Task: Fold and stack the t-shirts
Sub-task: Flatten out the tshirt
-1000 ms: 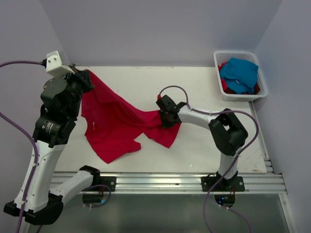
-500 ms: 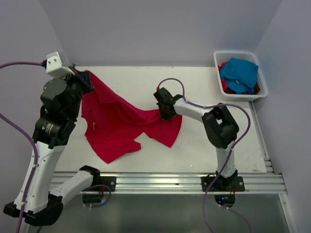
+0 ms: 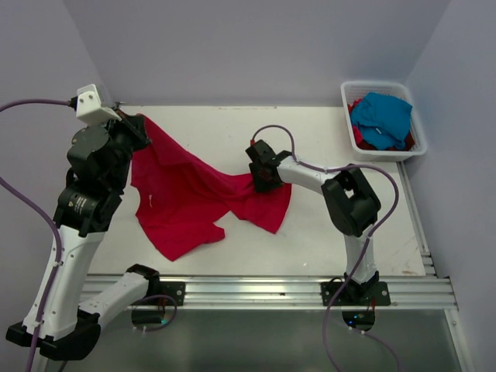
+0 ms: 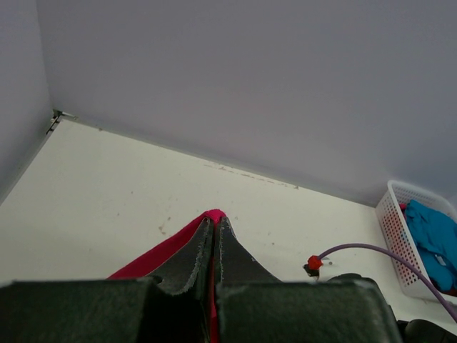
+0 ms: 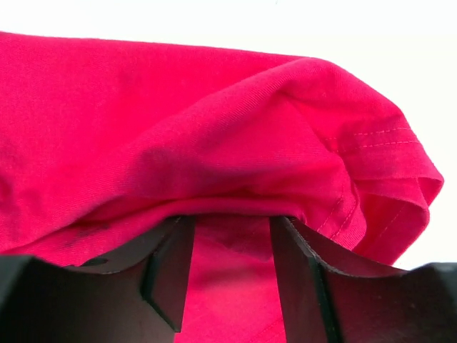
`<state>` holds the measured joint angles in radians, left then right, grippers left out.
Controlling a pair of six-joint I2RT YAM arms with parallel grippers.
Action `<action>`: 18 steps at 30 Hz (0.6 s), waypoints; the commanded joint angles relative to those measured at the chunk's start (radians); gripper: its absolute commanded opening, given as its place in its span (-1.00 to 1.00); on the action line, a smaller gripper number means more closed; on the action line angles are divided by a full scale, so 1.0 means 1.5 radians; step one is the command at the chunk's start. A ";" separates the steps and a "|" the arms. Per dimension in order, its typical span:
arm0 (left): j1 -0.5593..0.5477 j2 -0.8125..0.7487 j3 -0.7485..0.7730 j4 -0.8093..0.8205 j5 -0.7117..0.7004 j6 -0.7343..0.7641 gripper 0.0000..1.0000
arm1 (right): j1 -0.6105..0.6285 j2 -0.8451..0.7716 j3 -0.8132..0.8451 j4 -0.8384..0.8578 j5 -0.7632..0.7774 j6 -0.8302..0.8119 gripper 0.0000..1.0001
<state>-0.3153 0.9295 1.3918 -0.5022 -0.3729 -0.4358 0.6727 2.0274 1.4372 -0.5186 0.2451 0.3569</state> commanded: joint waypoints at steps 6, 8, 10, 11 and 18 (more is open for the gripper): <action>0.004 -0.001 -0.007 0.032 0.008 -0.009 -1.00 | -0.004 -0.016 -0.011 -0.029 0.032 -0.012 -0.07; 0.004 -0.002 -0.007 0.030 0.005 -0.009 -1.00 | -0.005 -0.008 -0.011 -0.029 0.032 -0.010 -0.24; 0.004 -0.006 -0.007 0.028 0.002 -0.007 -1.00 | -0.005 0.001 -0.013 -0.027 0.032 -0.001 -0.46; 0.004 -0.007 -0.008 0.027 0.001 -0.006 -1.00 | -0.004 0.003 -0.014 -0.027 0.033 0.002 -0.78; 0.004 -0.008 -0.009 0.024 -0.002 -0.003 -1.00 | -0.004 -0.027 -0.022 -0.035 0.036 0.008 -1.00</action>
<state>-0.3153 0.9291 1.3777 -0.4973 -0.3710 -0.4355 0.6720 2.0243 1.4303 -0.5240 0.2707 0.3599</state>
